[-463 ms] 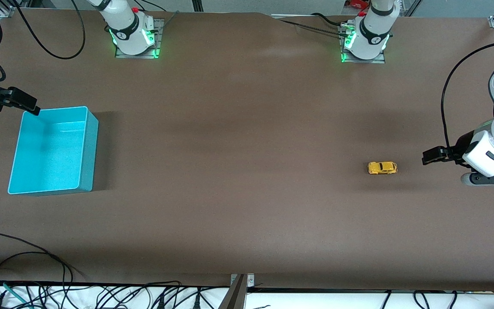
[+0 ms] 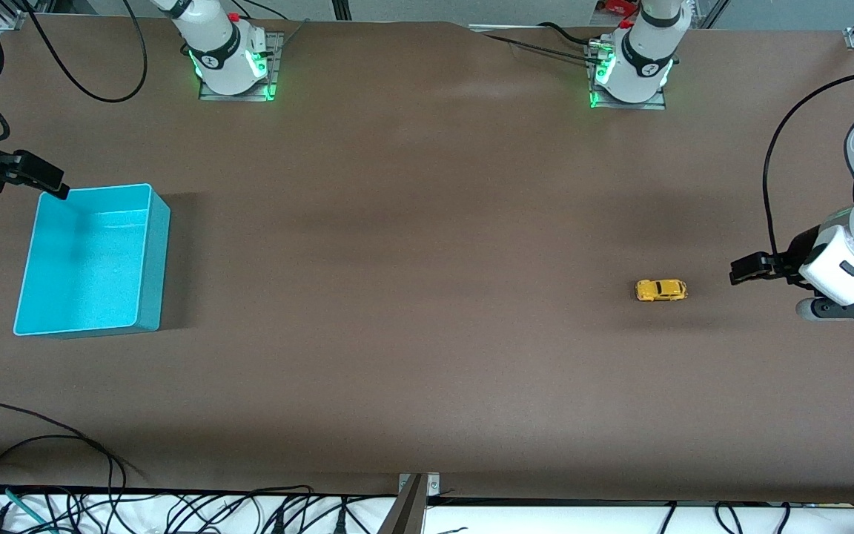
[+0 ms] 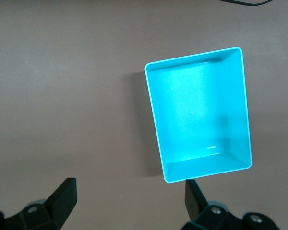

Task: Wind up and store yellow beetle car

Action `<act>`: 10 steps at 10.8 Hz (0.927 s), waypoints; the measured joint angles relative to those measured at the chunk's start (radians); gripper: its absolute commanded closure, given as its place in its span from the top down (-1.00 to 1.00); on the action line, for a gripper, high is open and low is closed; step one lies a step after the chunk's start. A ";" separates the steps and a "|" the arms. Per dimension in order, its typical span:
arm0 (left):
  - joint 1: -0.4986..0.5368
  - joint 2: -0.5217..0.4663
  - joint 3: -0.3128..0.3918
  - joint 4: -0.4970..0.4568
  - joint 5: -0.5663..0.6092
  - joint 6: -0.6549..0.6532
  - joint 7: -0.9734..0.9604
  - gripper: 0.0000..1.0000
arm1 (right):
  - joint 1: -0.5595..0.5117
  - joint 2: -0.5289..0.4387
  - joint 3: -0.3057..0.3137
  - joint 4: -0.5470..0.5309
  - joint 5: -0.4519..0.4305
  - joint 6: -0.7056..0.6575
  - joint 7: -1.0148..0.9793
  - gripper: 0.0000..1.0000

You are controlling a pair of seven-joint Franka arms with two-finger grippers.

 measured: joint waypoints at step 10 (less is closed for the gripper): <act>0.002 -0.001 0.002 0.000 -0.001 -0.007 -0.237 1.00 | 0.000 0.000 0.001 0.006 0.000 0.000 0.000 1.00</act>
